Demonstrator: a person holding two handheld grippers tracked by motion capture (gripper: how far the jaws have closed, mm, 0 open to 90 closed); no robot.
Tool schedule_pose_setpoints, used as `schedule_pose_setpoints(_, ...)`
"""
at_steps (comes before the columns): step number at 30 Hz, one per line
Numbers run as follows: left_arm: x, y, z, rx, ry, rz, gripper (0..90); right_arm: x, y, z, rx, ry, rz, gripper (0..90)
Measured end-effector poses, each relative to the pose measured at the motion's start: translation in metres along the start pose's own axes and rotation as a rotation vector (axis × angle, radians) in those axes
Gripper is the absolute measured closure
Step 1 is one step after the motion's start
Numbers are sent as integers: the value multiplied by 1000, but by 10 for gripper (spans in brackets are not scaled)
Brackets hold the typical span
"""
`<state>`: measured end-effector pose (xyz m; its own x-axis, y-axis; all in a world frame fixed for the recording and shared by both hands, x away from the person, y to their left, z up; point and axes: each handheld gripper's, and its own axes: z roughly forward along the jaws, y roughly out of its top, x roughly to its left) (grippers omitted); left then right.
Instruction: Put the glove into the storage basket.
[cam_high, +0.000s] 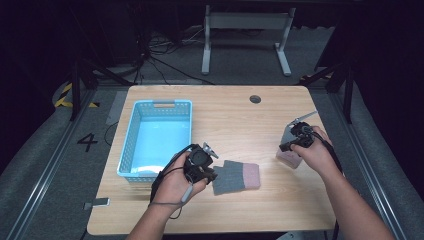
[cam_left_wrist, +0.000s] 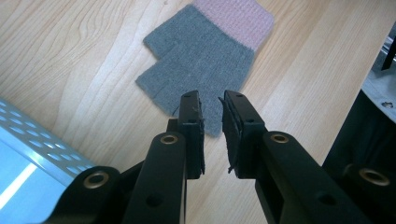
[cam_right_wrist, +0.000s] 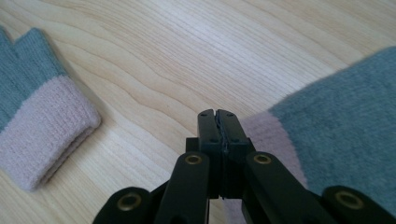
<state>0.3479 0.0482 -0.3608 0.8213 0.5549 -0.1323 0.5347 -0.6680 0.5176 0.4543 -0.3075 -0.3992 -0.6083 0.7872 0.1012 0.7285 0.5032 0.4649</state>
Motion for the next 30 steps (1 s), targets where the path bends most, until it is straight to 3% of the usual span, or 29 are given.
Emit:
schedule_pose_setpoints(6,0,-1,0,0,10,2,789,5,6,17,35,3,-24,900)
schedule_pose_setpoints(12,1,-1,-1,-1,10,-4,789,2,4,22,53,-6,-15,900)
schedule_pose_setpoints(19,0,0,0,5,11,3,786,-1,-3,19,68,-12,-12,900)
schedule_pose_setpoints(30,-2,3,3,10,5,10,780,-9,-31,2,81,-41,15,900)
